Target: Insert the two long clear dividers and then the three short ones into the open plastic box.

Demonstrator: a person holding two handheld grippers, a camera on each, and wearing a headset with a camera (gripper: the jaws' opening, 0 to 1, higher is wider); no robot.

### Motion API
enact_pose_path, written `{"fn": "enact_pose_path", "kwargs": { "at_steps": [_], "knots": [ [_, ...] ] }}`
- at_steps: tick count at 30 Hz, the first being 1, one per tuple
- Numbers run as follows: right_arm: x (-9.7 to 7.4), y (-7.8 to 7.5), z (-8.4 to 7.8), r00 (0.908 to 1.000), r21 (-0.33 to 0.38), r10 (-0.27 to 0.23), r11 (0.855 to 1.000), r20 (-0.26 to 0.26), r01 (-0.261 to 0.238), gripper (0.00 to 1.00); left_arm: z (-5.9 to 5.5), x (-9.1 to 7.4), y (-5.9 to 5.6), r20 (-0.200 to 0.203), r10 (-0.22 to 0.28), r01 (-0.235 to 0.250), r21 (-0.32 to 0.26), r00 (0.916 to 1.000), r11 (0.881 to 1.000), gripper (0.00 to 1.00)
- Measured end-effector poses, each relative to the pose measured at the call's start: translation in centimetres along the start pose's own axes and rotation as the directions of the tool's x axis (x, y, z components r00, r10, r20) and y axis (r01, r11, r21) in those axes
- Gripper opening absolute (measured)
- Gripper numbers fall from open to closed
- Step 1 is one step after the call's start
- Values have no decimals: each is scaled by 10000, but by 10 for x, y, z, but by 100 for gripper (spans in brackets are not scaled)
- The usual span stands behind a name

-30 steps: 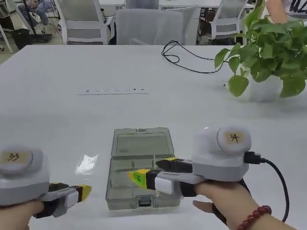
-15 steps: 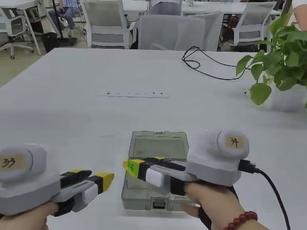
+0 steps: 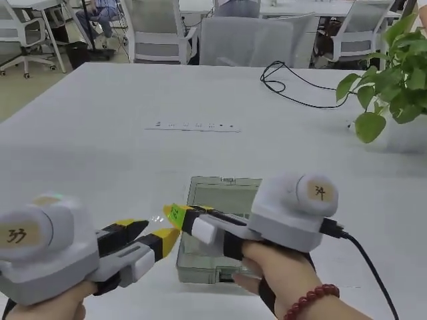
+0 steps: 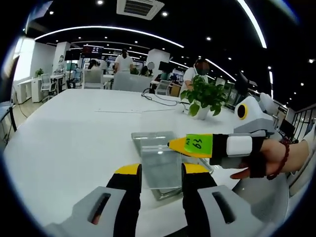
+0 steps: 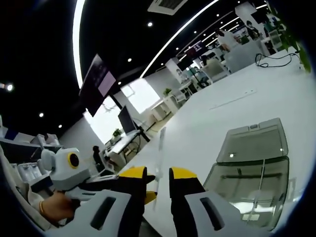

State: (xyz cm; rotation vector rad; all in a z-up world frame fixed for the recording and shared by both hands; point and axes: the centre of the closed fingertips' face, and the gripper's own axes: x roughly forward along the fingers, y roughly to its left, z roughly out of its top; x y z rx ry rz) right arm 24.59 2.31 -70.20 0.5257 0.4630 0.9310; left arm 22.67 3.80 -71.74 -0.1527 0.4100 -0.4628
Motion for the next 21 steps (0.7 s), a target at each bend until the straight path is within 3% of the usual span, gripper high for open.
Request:
{"fn": "enact_pose_path", "kwargs": {
  "at_steps": [10, 21],
  "knots": [
    [3, 3, -1, 9999, 429, -53, 9991, 160, 46, 12, 5, -3, -14, 263, -362, 360, 68, 9990, 9993, 30],
    [1, 4, -1, 9997, 883, -93, 9961, 211, 74, 7, 5, -4, -18, 181, -393, 394, -21, 9991, 9992, 30]
  ]
}}
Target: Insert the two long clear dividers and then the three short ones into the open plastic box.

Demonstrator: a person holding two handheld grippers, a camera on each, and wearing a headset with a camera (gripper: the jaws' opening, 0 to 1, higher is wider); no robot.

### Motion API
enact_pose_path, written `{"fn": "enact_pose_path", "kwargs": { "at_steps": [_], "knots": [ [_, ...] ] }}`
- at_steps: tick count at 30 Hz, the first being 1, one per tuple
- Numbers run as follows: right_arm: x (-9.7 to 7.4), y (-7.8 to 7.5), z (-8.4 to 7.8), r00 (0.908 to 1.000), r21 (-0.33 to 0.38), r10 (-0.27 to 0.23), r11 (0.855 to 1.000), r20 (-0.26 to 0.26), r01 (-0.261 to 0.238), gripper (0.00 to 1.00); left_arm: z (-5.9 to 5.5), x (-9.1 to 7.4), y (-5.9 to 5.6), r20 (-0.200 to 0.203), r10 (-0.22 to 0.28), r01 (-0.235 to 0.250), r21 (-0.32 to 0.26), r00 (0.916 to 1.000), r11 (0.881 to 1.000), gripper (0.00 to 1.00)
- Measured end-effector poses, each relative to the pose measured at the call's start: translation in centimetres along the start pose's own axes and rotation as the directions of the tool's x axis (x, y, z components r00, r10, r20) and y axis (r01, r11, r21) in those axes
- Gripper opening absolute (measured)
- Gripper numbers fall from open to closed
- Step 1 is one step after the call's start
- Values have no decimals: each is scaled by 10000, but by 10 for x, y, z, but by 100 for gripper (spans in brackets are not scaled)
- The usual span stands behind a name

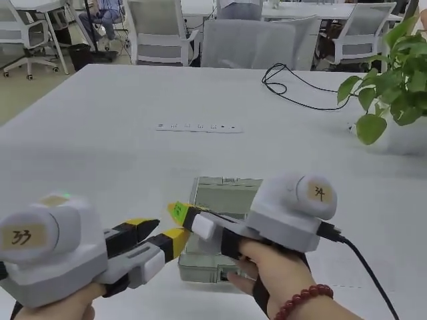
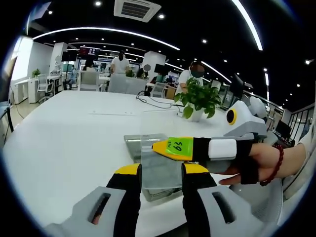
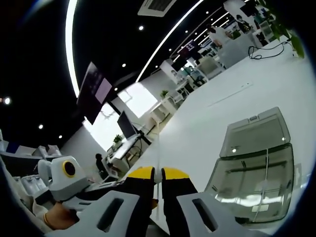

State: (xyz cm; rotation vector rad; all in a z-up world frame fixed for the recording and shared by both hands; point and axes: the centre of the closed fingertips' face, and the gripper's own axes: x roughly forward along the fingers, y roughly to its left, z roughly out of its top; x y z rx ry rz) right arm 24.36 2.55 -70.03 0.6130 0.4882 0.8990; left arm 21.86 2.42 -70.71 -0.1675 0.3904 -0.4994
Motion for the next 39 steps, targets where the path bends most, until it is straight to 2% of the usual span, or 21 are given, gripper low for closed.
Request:
{"fn": "enact_pose_path", "kwargs": {
  "at_steps": [11, 13, 17, 21, 22, 23, 24, 25, 26, 27, 28, 29, 33, 34, 37, 39],
  "knots": [
    [0, -4, -4, 9993, 488, -158, 9987, -335, 175, 6, -5, 2, 0, -387, 20, -30, -248, 9993, 9997, 31],
    [0, -6, -5, 9988, 623, -216, 9978, -431, 243, 6, -6, 3, -1, -490, -34, 33, -32, 9988, 10000, 32],
    [-2, -12, -4, 9966, 748, -557, 9954, -609, 602, 6, -10, 2, -3, -773, -111, 174, 812, 9969, 9965, 33],
    [-5, -22, -3, 9911, 1001, -956, 9894, -926, 1048, 7, -10, 2, -5, -782, -234, 331, 1246, 9967, 9917, 40],
    [-8, -29, -6, 9841, 1059, -1307, 9839, -1204, 1436, 7, -10, 3, -4, -784, -280, 385, 1360, 9965, 9900, 42],
    [-8, -31, -6, 9821, 1118, -1398, 9817, -1261, 1541, 7, -10, 3, -4, -750, -293, 400, 1444, 9967, 9887, 44],
    [-10, -35, -7, 9762, 1263, -1651, 9749, -1406, 1831, 7, -10, 2, -5, -731, -312, 422, 1546, 9968, 9871, 45],
    [-13, -42, -9, 9659, 1301, -1969, 9669, -1679, 2196, 7, -11, 2, -5, -750, -330, 454, 1697, 9966, 9845, 47],
    [-13, -44, -9, 9644, 1281, -2006, 9662, -1724, 2239, 7, -11, 2, -5, -758, -350, 483, 1820, 9965, 9821, 50],
    [-17, -51, -12, 9506, 1327, -2347, 9553, -2030, 2641, 7, -12, 3, -4, -787, -358, 509, 1990, 9963, 9787, 52],
    [-18, -54, -12, 9440, 1331, -2516, 9498, -2134, 2833, 6, -13, 3, -4, -817, -350, 516, 2110, 9960, 9761, 55],
    [-19, -56, -12, 9412, 1387, -2577, 9465, -2184, 2913, 6, -14, 4, -4, -837, -345, 524, 2220, 9959, 9736, 58],
    [-25, -69, -14, 9104, 1512, -3077, 9217, -2765, 3574, 6, -15, 5, -5, -815, -467, 671, 2690, 9956, 9608, 63],
    [-26, -70, -13, 9079, 1554, -3118, 9186, -2802, 3635, 6, -15, 6, -4, -829, -479, 689, 2724, 9954, 9597, 64],
    [-28, -76, -13, 8904, 1687, -3340, 9022, -3092, 3970, 6, -17, 8, -4, -884, -515, 751, 2890, 9948, 9544, 68],
    [-31, -80, -14, 8719, 1597, -3539, 8915, -3383, 4238, 6, -18, 9, -4, -935, -557, 810, 2946, 9941, 9522, 70]
  ]
}}
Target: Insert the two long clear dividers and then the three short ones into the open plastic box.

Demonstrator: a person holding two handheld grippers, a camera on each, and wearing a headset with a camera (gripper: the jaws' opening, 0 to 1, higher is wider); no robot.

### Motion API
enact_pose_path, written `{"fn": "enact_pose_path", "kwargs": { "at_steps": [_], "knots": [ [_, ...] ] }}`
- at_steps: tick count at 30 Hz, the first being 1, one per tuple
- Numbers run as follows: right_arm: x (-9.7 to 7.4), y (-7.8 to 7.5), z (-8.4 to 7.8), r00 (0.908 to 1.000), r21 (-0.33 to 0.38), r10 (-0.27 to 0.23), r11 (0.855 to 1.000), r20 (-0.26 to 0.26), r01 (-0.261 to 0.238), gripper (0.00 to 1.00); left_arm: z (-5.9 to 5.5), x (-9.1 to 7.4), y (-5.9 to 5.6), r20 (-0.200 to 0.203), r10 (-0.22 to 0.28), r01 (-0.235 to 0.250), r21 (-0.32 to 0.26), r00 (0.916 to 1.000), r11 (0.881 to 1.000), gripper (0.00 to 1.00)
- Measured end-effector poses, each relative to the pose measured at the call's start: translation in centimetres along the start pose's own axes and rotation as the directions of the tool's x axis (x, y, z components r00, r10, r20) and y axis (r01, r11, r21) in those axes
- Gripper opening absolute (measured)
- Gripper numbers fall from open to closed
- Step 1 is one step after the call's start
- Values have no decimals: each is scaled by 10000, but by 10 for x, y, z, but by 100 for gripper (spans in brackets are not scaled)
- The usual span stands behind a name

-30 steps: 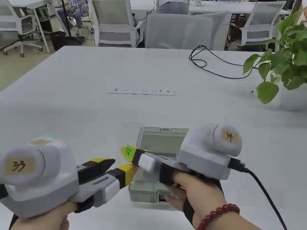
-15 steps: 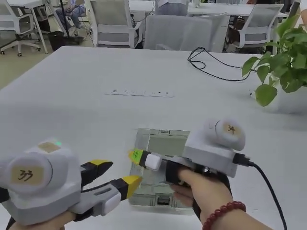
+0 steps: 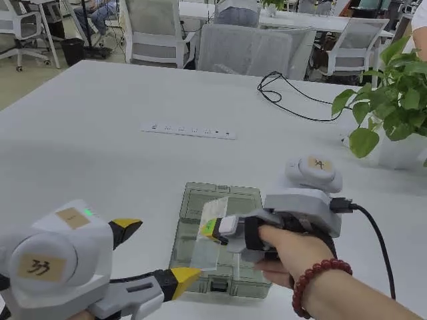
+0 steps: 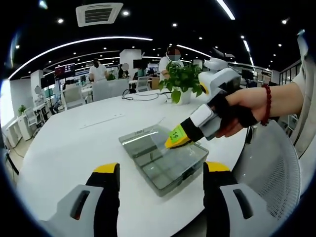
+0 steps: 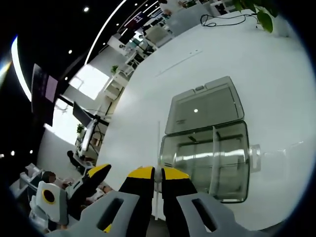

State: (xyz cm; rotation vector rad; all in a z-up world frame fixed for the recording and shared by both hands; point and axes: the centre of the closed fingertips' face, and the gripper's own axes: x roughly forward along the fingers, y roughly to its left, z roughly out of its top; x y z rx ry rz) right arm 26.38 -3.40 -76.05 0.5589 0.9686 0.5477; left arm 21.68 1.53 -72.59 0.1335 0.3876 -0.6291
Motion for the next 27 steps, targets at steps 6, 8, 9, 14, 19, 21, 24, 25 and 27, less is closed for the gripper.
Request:
{"fn": "enact_pose_path", "kwargs": {
  "at_steps": [6, 8, 9, 14, 19, 21, 24, 25, 27],
  "knots": [
    [1, -10, 0, 9975, 286, -540, 9981, -463, 554, 6, -2, 2, -2, 20, -220, 220, 104, 9998, 9997, 80],
    [3, -14, 0, 9949, 370, -769, 9962, -654, 794, 6, -2, 3, -3, 17, -288, 287, 130, 9996, 9995, 84],
    [4, -15, 0, 9935, 418, -850, 9952, -762, 884, 6, -2, 3, -3, 27, -337, 337, 171, 9994, 9993, 86],
    [7, -21, -1, 9868, 635, -1149, 9904, -1144, 1227, 6, 0, 4, -4, 109, -442, 440, 217, 9990, 9988, 90],
    [9, -26, -2, 9758, 606, -1471, 9855, -1619, 1586, 6, 1, 3, -4, 157, -567, 563, 283, 9983, 9980, 94],
    [11, -29, -2, 9717, 491, -1594, 9842, -1745, 1702, 6, 1, 4, -4, 175, -580, 574, 332, 9982, 9978, 96],
    [12, -31, -2, 9656, 367, -1773, 9816, -1900, 1875, 6, 0, 4, -4, 119, -638, 633, 376, 9979, 9973, 99],
    [12, -32, -3, 9624, 313, -1851, 9803, -1987, 1950, 6, -1, 5, -3, 50, -658, 655, 415, 9978, 9970, 99],
    [14, -35, -4, 9566, 235, -1980, 9779, -2137, 2077, 6, -3, 5, -3, -37, -695, 696, 473, 9976, 9965, 100]
  ]
}}
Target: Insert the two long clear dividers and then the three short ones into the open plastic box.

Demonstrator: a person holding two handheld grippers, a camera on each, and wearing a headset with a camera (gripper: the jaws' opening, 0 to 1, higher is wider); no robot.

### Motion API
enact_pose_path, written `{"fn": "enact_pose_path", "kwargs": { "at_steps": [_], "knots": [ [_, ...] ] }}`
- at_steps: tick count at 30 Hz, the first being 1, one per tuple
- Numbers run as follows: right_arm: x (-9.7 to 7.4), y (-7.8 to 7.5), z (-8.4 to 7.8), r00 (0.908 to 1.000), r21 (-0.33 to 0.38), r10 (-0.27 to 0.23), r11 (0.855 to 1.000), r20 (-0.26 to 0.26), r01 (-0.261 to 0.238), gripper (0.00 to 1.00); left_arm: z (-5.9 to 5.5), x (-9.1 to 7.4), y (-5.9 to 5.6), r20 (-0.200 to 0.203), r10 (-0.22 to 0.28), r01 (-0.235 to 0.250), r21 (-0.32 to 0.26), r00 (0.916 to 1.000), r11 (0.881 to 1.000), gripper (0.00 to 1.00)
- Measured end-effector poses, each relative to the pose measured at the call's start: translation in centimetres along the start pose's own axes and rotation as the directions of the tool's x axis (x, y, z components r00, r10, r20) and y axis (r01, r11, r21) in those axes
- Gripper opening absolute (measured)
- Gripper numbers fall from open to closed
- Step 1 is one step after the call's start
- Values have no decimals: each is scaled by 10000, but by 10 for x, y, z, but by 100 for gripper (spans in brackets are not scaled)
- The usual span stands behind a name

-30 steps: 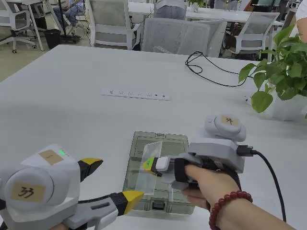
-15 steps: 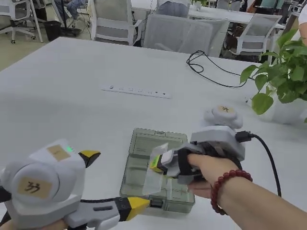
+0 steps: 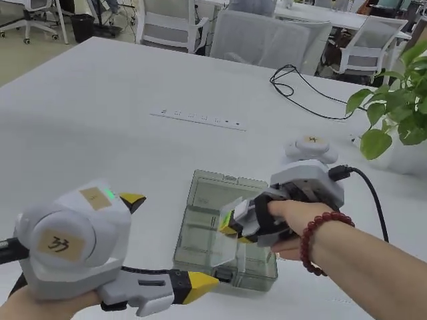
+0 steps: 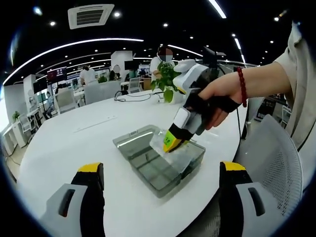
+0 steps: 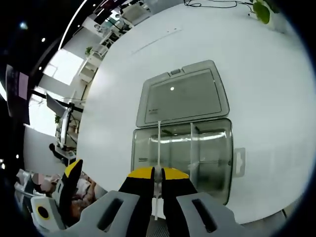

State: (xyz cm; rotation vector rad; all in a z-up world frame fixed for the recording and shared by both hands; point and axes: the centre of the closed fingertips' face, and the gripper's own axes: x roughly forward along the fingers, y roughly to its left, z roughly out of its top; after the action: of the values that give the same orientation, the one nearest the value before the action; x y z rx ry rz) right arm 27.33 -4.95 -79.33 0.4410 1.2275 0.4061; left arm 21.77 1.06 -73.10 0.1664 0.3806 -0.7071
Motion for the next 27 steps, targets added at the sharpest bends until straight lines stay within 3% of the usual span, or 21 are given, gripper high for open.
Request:
{"fn": "enact_pose_path", "kwargs": {
  "at_steps": [6, 12, 27],
  "knots": [
    [4, -3, 2, 9995, 11, -214, 9998, -220, 215, 6, -1, 1, -3, 31, -171, 171, 36, 9998, 9998, 100],
    [9, -3, 0, 9981, 81, -341, 9994, -516, 346, 6, 7, 1, -6, 539, -288, 293, -93, 9981, 9995, 100],
    [19, -3, -4, 9937, -148, -635, 9979, -922, 624, 6, 7, -1, 0, 703, -18, 35, -243, 9975, 9997, 100]
  ]
}}
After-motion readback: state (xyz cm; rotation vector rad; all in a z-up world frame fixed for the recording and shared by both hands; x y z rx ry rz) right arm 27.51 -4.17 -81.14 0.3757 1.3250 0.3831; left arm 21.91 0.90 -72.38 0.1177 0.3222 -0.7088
